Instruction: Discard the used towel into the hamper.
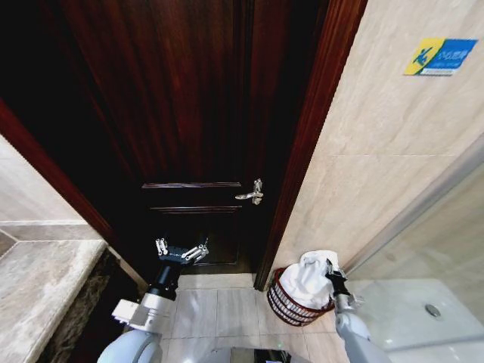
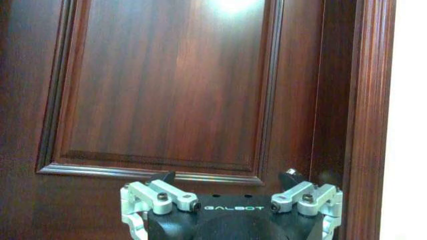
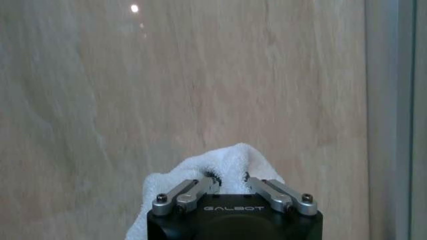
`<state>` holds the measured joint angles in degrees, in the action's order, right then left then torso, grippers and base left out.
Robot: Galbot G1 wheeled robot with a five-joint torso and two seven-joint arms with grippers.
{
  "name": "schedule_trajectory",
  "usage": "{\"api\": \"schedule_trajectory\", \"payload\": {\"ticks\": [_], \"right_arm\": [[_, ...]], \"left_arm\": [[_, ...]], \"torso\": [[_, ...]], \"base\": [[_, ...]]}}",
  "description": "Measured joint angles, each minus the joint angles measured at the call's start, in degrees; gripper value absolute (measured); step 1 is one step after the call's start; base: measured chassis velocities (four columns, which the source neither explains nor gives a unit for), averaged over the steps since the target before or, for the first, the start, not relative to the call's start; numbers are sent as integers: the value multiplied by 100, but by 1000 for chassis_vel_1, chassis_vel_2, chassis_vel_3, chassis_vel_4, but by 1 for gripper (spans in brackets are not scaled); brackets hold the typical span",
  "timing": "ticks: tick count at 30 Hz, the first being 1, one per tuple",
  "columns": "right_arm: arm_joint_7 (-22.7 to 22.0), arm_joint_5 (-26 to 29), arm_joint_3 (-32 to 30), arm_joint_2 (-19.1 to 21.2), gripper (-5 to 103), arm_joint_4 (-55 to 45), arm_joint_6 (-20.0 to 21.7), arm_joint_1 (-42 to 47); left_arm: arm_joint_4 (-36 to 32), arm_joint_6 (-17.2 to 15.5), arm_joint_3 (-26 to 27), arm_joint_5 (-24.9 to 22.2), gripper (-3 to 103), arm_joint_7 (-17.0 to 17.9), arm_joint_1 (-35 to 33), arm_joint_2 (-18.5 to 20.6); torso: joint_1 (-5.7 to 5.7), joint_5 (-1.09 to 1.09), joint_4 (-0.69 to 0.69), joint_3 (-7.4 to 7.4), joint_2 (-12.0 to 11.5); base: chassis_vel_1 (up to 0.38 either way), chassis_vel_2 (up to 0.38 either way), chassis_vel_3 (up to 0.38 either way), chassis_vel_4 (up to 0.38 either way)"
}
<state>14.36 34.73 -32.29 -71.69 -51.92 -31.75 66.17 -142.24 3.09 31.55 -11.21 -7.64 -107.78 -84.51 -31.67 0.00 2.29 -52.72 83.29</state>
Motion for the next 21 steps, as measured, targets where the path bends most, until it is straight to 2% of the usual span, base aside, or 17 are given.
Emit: {"api": "schedule_trajectory", "payload": {"ticks": [7,10,16,21], "right_arm": [[187,-64,28,-11,10,456,98,-123],[512,-62,10,-4,10,761,166,-211],[786,-89,-24,8,10,1382,310,-440],[950,-303,-68,-26,10,1783,654,-623]], "left_arm": [[0,0,0,0,100,0,0,0],[0,0,0,0,100,0,0,0],[0,0,0,0,100,0,0,0],[0,0,0,0,100,0,0,0]], "torso": [[0,-1,-1,0,0],[0,0,0,0,0],[0,1,-1,0,0],[0,0,-1,0,0]], "base": [[0,0,0,0],[0,0,0,0],[0,0,0,0],[0,0,0,0]]}}
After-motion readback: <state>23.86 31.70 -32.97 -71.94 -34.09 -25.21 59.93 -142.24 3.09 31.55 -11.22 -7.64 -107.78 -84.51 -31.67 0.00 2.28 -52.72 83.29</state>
